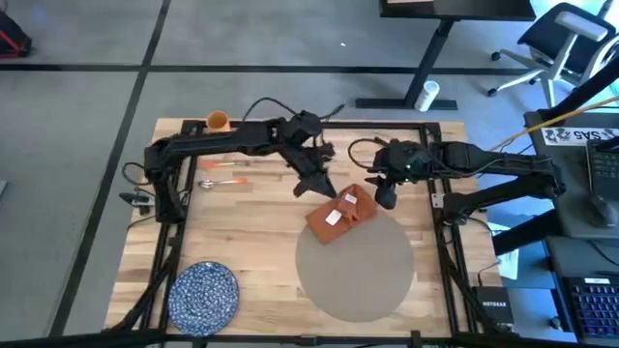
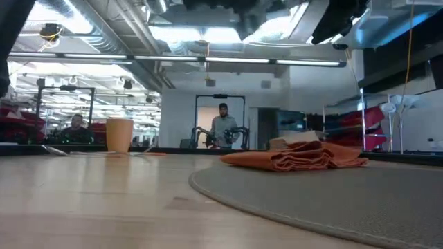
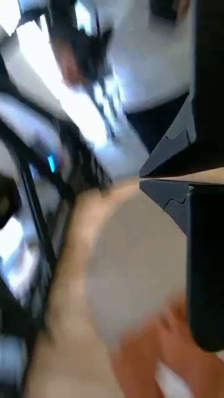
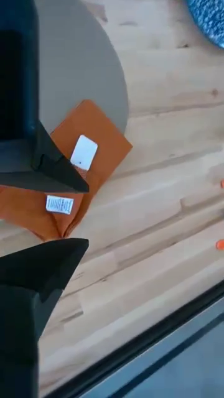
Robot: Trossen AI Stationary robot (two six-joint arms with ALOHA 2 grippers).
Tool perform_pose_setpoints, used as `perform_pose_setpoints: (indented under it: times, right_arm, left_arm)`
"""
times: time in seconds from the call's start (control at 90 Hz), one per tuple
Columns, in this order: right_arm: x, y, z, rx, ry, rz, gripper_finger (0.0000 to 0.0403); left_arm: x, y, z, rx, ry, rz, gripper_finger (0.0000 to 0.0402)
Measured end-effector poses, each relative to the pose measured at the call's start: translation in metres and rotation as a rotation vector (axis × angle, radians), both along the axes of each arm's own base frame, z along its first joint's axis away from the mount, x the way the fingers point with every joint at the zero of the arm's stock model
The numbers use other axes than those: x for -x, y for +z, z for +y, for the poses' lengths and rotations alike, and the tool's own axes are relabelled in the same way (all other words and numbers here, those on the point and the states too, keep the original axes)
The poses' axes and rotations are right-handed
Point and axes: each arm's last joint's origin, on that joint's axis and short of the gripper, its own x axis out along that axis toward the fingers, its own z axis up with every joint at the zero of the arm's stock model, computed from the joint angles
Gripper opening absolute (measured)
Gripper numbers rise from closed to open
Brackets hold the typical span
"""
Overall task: Set table place
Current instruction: Fold the orange napkin
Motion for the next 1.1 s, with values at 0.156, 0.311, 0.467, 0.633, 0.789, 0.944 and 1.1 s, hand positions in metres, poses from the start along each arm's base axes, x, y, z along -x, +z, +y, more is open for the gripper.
perform_pose_setpoints:
  times: [0.156, 0.311, 0.467, 0.633, 0.789, 0.944, 1.1]
  right_arm:
    - [-0.011, -0.007, 0.003, 0.002, 0.012, 0.027, 0.0115]
    - [-0.021, -0.014, 0.008, 0.005, 0.018, 0.039, 0.0115]
    - [-0.02, -0.015, 0.015, 0.048, -0.026, 0.052, 0.0115]
    - [-0.013, -0.013, 0.027, 0.08, -0.053, 0.045, 0.0115]
    - [-0.011, -0.024, 0.038, 0.089, -0.012, 0.026, 0.0115]
    - [-0.013, -0.045, 0.047, -0.004, 0.074, -0.061, 0.0115]
    - [-0.02, -0.059, 0.048, -0.078, 0.035, -0.095, 0.0115]
  left_arm:
    - [0.017, 0.016, -0.011, -0.17, 0.12, 0.029, 0.0]
    - [0.029, 0.024, -0.018, -0.28, 0.223, 0.07, 0.0]
    - [0.042, 0.025, -0.024, -0.33, 0.269, 0.134, 0.0]
    - [0.057, 0.02, -0.034, -0.325, 0.286, 0.139, 0.0]
    - [0.073, 0.008, -0.044, -0.286, 0.373, 0.106, 0.0]
    - [0.089, -0.01, -0.058, -0.225, 0.461, 0.005, 0.0]
    - [0.11, -0.03, -0.07, -0.2, 0.504, -0.055, 0.0]
